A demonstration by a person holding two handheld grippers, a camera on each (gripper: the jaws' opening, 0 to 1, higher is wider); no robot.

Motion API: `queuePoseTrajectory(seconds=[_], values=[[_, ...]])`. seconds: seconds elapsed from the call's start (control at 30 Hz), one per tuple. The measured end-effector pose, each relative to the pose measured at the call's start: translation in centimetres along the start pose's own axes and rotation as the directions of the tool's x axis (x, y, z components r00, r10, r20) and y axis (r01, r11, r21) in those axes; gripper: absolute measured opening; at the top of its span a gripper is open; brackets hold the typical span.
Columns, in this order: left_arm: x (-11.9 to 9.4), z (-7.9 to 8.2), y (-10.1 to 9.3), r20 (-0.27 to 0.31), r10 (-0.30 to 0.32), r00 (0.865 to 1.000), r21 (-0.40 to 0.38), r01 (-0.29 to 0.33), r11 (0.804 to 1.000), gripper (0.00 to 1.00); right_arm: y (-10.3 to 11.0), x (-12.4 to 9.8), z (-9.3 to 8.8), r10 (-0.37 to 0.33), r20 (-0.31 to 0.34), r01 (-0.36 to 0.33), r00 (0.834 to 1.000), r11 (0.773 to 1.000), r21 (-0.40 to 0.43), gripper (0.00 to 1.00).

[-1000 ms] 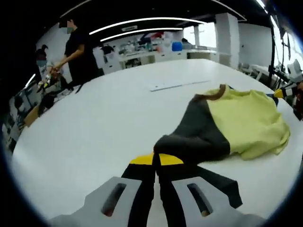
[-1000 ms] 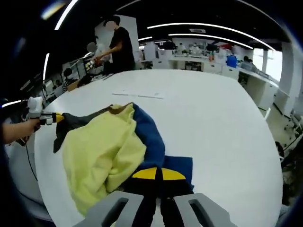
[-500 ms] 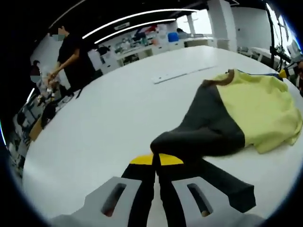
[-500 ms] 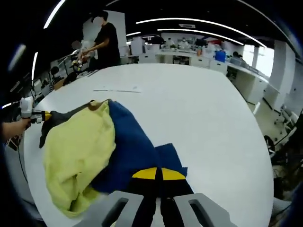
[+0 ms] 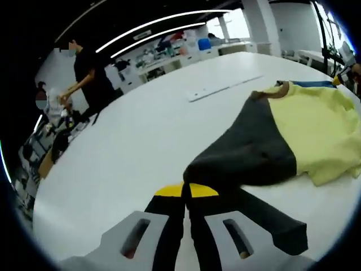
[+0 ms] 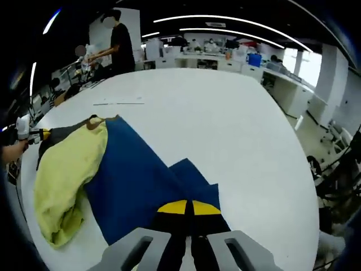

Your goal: Fold the garment on the visible template until the final outline fits inside the template.

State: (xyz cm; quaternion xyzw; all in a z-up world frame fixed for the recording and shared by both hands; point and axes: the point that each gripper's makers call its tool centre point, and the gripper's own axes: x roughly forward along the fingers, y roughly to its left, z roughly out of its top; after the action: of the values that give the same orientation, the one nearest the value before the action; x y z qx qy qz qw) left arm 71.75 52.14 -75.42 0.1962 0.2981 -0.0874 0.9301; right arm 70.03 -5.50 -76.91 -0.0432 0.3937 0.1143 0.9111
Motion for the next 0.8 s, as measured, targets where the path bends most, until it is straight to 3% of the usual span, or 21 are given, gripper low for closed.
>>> queuePoseTrajectory(seconds=[0.37, 0.47, 0.6, 0.8], values=[[0.3, 0.0, 0.3, -0.021, 0.016, 1.000, 0.022, -0.015, 1.000, 0.00, -1.2, 0.9, 0.0, -0.018, -0.010, 0.018, 1.000, 1.000, 0.012, 0.00], [-0.2, 0.5, 0.3, -0.010, 0.027, 1.000, 0.063, -0.026, 0.998, 0.00, -1.2, 0.8, 0.6, -0.020, 0.015, 0.020, 1.000, 0.999, 0.040, 0.00], [-0.9, 0.7, 0.4, -0.005, 0.031, 1.000, 0.060, -0.031, 0.998, 0.05, -0.4, 0.2, 1.5, 0.020, 0.057, -0.024, 0.998, 0.997, 0.068, 0.01], [-2.4, 1.2, -0.5, 0.040, -0.023, 0.999, 0.009, 0.023, 1.000, 0.22, 2.1, -1.4, 2.6, 0.121, 0.108, -0.130, 0.987, 0.989, 0.078, 0.26]])
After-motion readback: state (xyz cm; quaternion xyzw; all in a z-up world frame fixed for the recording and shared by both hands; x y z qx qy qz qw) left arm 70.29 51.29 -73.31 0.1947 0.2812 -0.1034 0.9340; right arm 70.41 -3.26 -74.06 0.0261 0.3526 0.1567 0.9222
